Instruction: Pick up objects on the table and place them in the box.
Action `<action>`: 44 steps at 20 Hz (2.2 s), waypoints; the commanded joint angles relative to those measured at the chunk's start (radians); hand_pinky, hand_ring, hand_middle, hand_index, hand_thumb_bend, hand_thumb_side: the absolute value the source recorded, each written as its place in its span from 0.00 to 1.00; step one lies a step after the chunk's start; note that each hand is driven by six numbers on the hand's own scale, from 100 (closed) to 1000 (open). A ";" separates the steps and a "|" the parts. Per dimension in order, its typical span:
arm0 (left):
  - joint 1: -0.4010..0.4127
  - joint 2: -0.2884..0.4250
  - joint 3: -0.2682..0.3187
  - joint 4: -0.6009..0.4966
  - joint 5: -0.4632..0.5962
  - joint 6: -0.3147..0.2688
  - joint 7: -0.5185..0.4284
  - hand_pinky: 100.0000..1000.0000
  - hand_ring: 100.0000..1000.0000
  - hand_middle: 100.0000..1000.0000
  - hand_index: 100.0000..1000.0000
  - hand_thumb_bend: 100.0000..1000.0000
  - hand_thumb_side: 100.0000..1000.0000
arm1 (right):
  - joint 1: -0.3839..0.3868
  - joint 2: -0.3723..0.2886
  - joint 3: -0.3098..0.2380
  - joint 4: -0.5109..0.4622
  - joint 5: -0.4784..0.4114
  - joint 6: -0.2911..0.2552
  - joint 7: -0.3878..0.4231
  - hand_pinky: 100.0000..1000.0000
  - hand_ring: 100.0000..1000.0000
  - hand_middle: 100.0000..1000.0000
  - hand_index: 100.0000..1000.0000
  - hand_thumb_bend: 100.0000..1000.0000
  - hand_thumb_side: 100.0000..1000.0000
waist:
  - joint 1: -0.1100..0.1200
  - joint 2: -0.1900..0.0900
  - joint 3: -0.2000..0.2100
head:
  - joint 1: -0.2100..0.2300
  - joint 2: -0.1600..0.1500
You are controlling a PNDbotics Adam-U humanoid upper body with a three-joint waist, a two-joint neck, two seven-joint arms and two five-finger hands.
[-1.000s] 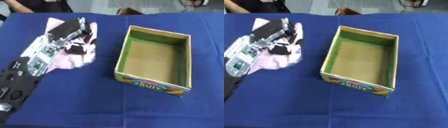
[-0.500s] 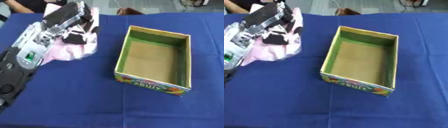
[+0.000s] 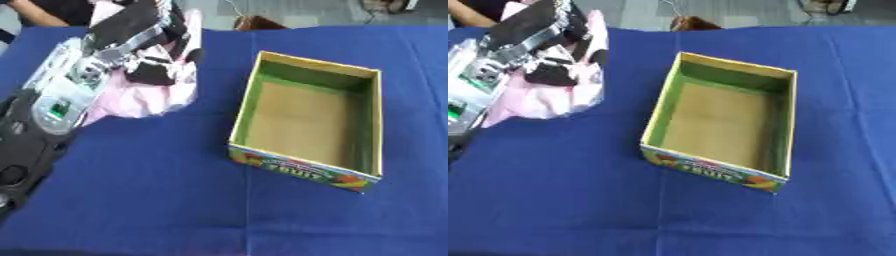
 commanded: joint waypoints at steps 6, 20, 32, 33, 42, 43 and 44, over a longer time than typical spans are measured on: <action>-0.122 0.021 -0.035 -0.058 0.069 -0.013 -0.051 0.00 0.00 0.00 0.00 0.04 0.04 | -0.005 -0.025 -0.009 -0.020 0.003 0.001 0.000 0.71 0.67 0.77 0.92 0.00 0.73 | 0.000 -0.022 0.001 | 0.003 -0.001; -0.294 -0.100 -0.132 -0.056 0.118 -0.041 -0.156 0.00 0.00 0.00 0.00 0.05 0.04 | -0.015 -0.018 -0.001 -0.021 0.000 -0.002 0.009 0.71 0.67 0.77 0.92 0.00 0.73 | -0.005 -0.020 -0.018 | 0.018 -0.001; -0.390 -0.234 -0.192 -0.017 0.135 -0.063 -0.208 0.00 0.00 0.00 0.00 0.03 0.05 | -0.024 -0.007 0.005 -0.021 -0.005 -0.006 0.017 0.71 0.67 0.77 0.92 0.00 0.73 | -0.016 -0.011 -0.050 | 0.042 -0.001; -0.394 -0.243 -0.195 -0.013 0.136 -0.064 -0.212 0.00 0.00 0.00 0.00 0.01 0.06 | -0.025 -0.006 0.006 -0.021 -0.006 -0.006 0.017 0.71 0.67 0.77 0.92 0.00 0.73 | -0.017 -0.009 -0.054 | 0.045 -0.001; -0.409 -0.308 -0.232 0.054 0.103 -0.099 -0.237 0.00 0.00 0.00 0.00 0.00 0.07 | -0.038 0.011 0.011 -0.027 -0.014 -0.013 0.025 0.71 0.67 0.77 0.92 0.00 0.73 | -0.028 0.010 -0.085 | 0.071 -0.001; -0.410 -0.314 -0.235 0.064 0.096 -0.105 -0.236 0.00 0.00 0.00 0.00 0.00 0.07 | -0.039 0.012 0.012 -0.028 -0.015 -0.013 0.026 0.71 0.67 0.77 0.92 0.00 0.74 | -0.029 0.012 -0.087 | 0.072 -0.001; -0.411 -0.319 -0.237 0.073 0.089 -0.111 -0.235 0.00 0.00 0.00 0.00 0.00 0.07 | -0.041 0.014 0.012 -0.029 -0.016 -0.015 0.027 0.71 0.67 0.77 0.92 0.00 0.74 | -0.030 0.014 -0.089 | 0.074 -0.001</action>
